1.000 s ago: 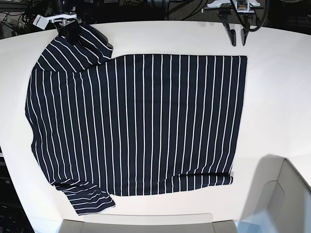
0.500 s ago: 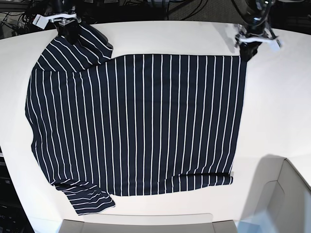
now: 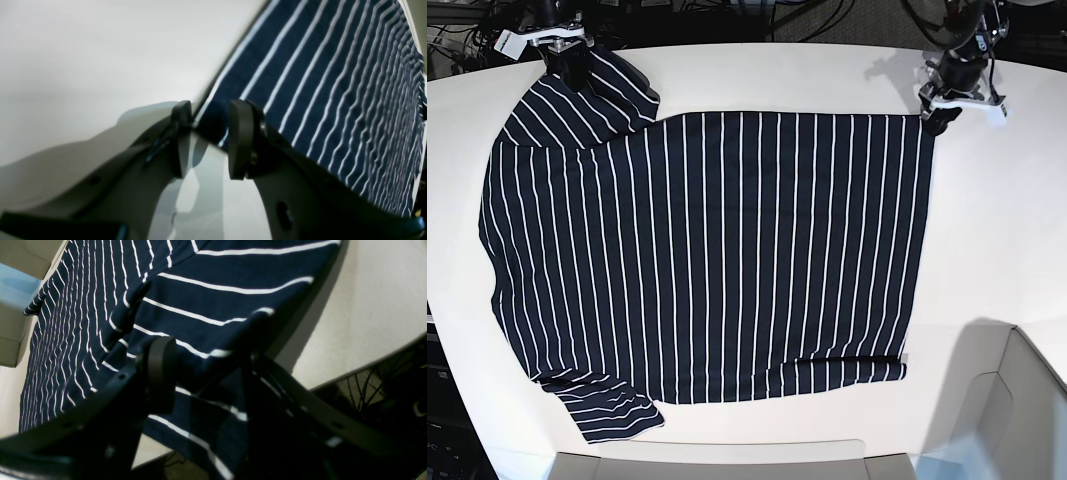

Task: Fold the T-shirt properly
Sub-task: 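Lower both grippers and pinch the shirt's shoulder corners, then lift the shoulder corners with both grippers and pull them toward the hem, then lay the folded shoulder edge down and release both grippers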

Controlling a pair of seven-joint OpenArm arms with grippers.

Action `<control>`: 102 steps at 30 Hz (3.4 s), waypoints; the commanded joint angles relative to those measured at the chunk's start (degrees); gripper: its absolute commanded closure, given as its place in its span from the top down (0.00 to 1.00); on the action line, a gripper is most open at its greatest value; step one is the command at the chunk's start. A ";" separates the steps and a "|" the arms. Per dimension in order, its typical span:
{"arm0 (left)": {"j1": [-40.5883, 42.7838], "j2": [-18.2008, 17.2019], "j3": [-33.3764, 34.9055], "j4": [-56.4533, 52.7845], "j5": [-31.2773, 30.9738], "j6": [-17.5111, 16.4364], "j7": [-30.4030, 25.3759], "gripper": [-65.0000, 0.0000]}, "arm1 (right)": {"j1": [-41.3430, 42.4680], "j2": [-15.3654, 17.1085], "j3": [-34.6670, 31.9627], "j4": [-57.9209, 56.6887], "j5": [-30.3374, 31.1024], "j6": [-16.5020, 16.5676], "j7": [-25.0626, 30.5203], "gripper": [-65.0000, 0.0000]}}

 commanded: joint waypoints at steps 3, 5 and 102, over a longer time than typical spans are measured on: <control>0.63 -0.17 0.51 0.53 -0.02 0.17 1.41 0.31 | -0.84 0.42 0.18 0.16 -0.30 -1.17 -1.78 0.42; 0.63 -0.43 2.00 0.53 0.15 0.17 1.41 0.31 | -0.92 0.42 0.18 0.16 -0.30 -1.17 -1.78 0.42; -37.08 -6.94 1.12 -10.81 0.42 21.18 10.91 0.00 | 53.41 -10.22 18.46 3.59 -48.91 10.17 -54.44 0.00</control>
